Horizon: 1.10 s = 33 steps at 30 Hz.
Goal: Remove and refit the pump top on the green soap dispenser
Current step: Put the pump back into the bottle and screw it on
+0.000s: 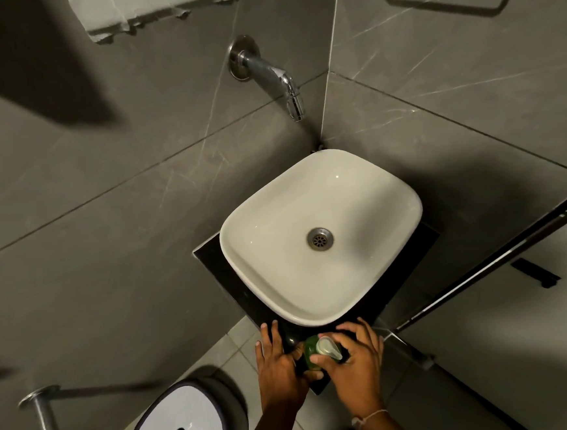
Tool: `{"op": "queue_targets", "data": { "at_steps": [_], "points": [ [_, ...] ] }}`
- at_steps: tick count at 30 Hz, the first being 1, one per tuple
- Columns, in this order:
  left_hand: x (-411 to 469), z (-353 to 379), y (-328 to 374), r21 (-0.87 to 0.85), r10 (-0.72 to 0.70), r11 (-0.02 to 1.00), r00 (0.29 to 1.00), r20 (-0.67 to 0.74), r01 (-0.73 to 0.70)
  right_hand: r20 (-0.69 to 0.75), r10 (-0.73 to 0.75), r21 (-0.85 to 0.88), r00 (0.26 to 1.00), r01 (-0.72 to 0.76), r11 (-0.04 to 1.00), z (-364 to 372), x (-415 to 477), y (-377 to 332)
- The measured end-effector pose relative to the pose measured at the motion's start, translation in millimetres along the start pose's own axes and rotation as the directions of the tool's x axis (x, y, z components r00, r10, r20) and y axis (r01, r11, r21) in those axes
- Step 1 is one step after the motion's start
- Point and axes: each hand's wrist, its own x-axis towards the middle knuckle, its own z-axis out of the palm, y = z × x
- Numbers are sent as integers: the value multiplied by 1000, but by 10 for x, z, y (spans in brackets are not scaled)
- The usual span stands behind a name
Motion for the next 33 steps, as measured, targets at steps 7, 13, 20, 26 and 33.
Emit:
{"op": "queue_targets", "data": {
  "at_steps": [7, 13, 20, 26, 33],
  "points": [
    [-15, 46, -9, -12, -11, 1000, 1000, -22, 11, -101, 88, -71, 991, -96, 993, 68, -73, -74],
    [-3, 90, -42, -8, -15, 1000, 1000, -23, 15, -108, 167, -73, 980, -176, 982, 114, -93, -138],
    [-27, -1, 7, -29, -14, 1000, 999, -49, 12, 44, 176, -64, 983, -173, 983, -60, -114, -185],
    [-14, 2, -16, 11, 7, 1000, 998, -55, -6, -15, -47, -57, 999, 46, 997, -284, -188, -204],
    [-7, 23, -26, 22, 22, 1000, 999, -38, -21, -12, -67, -62, 998, 66, 996, -321, -121, -233]
  ]
}}
